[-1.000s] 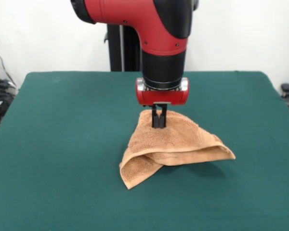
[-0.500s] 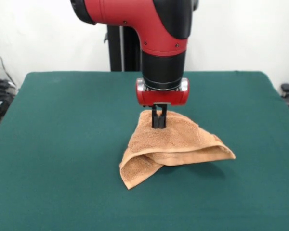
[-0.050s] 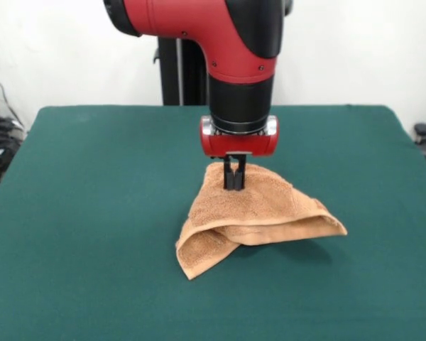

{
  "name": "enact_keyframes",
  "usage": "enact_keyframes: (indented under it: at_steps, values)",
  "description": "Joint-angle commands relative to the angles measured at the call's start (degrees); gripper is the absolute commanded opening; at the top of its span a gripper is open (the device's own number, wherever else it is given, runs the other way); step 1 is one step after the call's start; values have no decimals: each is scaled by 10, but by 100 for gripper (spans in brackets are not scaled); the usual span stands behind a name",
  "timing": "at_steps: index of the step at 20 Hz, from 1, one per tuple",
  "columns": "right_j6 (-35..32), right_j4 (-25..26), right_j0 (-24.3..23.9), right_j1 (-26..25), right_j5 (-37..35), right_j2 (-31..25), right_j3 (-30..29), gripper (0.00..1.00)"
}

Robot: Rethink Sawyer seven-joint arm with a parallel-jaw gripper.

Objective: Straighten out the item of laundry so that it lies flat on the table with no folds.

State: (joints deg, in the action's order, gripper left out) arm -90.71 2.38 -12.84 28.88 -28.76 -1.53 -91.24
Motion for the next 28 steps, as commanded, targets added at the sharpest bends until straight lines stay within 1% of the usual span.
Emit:
enact_keyframes:
  at_steps: [1,11,14,18,23,26,28]
  values:
    - [-70,11,18,-14,33,-27,18,0]
    - [-72,8,14,-7,39,-30,12,0]
    - [-72,9,8,2,68,-40,2,0]
    - [-71,16,22,1,50,-23,17,0]
    - [-63,17,9,19,83,-47,-4,0]
    - [-59,15,5,24,81,-54,-7,0]
    - [-57,18,13,23,71,-44,0,0]
